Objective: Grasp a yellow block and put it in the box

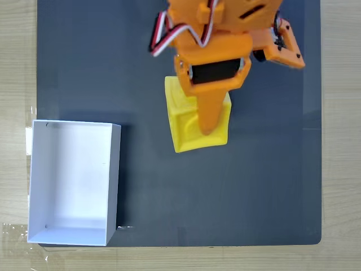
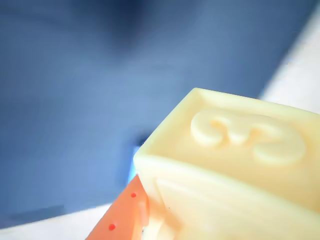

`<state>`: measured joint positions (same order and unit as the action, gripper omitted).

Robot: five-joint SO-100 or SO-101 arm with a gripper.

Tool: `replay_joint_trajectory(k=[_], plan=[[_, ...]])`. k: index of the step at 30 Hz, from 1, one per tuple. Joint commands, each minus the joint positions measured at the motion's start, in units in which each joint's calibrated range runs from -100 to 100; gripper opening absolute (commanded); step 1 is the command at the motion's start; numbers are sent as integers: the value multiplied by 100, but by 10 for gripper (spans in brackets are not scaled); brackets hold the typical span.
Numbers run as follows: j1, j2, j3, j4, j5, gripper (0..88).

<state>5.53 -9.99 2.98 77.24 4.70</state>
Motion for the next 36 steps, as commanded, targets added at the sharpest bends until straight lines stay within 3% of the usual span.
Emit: replay_joint_trajectory(k=[1,13,24,36], plan=[[406,-662,-86,-1302,-19,243],[1863,838,-465,-3466,-14,243],[2258,2761,-2121,-3501,-19,243],[2511,3694,-2302,-3570,-14,250]])
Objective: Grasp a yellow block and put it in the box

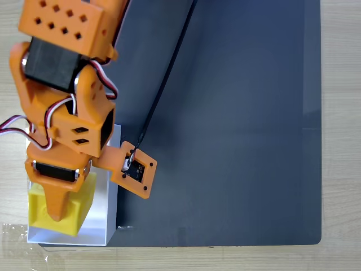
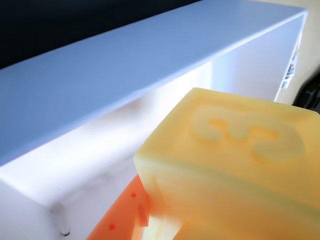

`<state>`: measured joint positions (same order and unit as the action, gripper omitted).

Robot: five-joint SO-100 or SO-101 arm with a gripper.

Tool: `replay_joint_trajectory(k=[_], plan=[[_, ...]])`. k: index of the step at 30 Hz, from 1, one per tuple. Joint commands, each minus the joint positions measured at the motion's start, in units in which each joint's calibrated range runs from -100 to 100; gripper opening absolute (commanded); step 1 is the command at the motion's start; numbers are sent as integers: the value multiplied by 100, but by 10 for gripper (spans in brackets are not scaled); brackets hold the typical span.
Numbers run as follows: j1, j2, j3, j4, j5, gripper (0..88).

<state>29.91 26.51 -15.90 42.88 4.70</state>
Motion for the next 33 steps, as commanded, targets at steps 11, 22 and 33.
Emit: replay_joint_trajectory(k=[11,22,33], plan=[[123,112,-323,-56,-8,252],[115,70,-314,433,-3,253],[81,61,-305,738,112,429]])
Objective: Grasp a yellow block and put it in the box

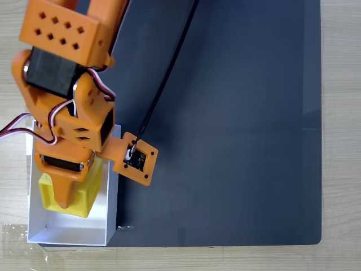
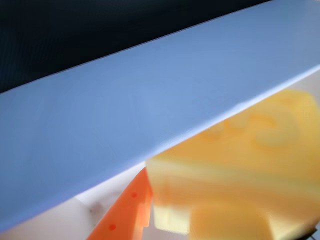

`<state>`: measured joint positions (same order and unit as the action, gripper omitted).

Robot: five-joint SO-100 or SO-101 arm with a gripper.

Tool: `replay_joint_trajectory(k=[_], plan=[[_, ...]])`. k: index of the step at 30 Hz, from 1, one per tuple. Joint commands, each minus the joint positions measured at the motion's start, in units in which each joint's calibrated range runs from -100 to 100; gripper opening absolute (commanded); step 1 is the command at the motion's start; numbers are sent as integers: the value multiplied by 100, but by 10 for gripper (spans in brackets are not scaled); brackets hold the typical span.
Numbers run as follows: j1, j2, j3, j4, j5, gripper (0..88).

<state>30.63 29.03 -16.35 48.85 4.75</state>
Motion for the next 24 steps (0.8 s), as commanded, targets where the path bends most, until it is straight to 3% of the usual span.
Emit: replay_joint_trajectory(k=[1,13,16,21,22,24], plan=[[9,-192,-260,193,144,447],[-218,-1048,-206,228,44,447],[-395,-1768,48,228,-224,331],[-732,-3437,1214,228,-580,27],[-816,-3836,1558,228,-612,2],[-1001,-4649,2363,228,-617,31]])
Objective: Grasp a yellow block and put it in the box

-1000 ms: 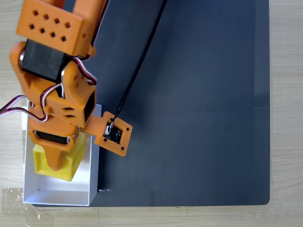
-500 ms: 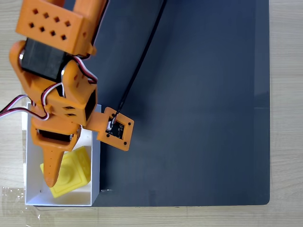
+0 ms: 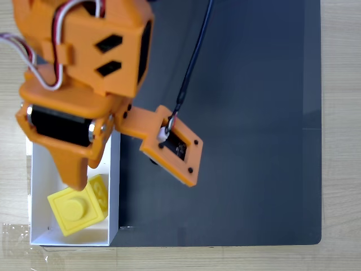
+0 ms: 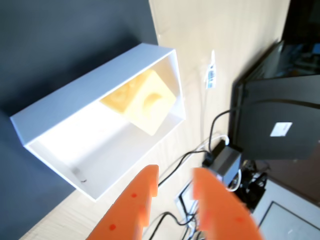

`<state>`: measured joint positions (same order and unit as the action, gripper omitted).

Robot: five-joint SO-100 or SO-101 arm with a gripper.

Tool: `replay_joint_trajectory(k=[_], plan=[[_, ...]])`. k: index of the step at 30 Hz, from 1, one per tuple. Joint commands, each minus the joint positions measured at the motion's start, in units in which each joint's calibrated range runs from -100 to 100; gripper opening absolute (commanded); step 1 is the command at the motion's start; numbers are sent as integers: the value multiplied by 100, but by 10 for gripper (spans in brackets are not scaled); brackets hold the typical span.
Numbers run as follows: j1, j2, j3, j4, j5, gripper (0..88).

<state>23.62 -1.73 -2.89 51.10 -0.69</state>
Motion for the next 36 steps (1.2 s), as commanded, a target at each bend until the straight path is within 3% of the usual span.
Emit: replay_joint_trajectory(k=[1,8,14,19,27,36], plan=[[-409,-1980,1497,-14,-73,36],[-1032,-4751,5006,-84,0,35],[-1436,-6861,7639,-6,499,35],[-1427,-8285,9185,90,641,35],[-1436,-9785,9593,1975,714,36],[-1427,-9717,9511,2202,735,36]])
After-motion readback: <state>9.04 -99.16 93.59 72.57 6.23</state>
